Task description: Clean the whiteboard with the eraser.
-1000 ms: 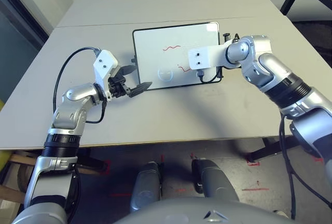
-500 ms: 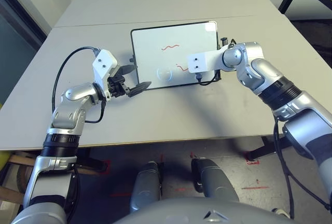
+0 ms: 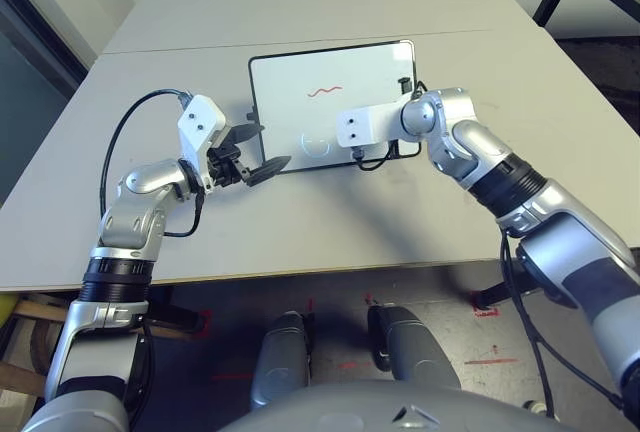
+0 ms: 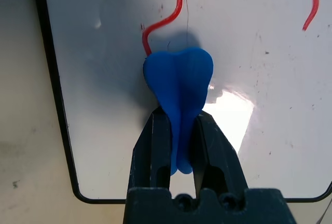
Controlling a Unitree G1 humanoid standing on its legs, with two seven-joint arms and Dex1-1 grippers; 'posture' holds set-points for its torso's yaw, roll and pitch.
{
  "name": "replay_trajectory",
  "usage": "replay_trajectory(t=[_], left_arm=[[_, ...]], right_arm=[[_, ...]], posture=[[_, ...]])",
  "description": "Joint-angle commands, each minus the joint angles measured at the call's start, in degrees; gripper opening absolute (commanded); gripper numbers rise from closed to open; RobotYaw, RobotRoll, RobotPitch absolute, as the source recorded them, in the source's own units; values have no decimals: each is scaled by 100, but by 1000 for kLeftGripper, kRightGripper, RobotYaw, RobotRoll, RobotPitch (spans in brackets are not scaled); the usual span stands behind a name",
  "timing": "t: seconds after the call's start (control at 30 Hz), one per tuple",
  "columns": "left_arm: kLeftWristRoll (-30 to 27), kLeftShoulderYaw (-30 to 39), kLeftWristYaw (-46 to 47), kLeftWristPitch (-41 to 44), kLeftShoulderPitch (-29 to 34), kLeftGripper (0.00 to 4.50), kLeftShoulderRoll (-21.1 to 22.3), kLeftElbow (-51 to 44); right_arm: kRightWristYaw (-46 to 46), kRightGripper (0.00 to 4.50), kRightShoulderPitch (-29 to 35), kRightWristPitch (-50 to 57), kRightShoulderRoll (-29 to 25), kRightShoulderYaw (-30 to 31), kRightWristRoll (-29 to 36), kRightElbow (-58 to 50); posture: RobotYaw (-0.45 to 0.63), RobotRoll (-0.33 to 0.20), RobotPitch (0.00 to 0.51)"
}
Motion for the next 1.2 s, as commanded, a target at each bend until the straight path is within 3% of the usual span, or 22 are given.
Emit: replay_trajectory(t=[0.03, 0.57, 1.2], left_arm=[[75, 40, 31, -61, 19, 4500, -34, 60], [96, 15, 82, -112, 19, 4500, -146, 81], [107, -15, 56, -126, -43, 4500, -175, 121]], right_arm=[[117, 381, -123, 29, 207, 76, -41, 47], [165, 381, -359, -140, 532, 169, -221, 301], [467, 381, 77, -235, -368, 193, -626, 58]], posture=[[-72, 0, 98], [-64, 0, 95], [-81, 0, 97]])
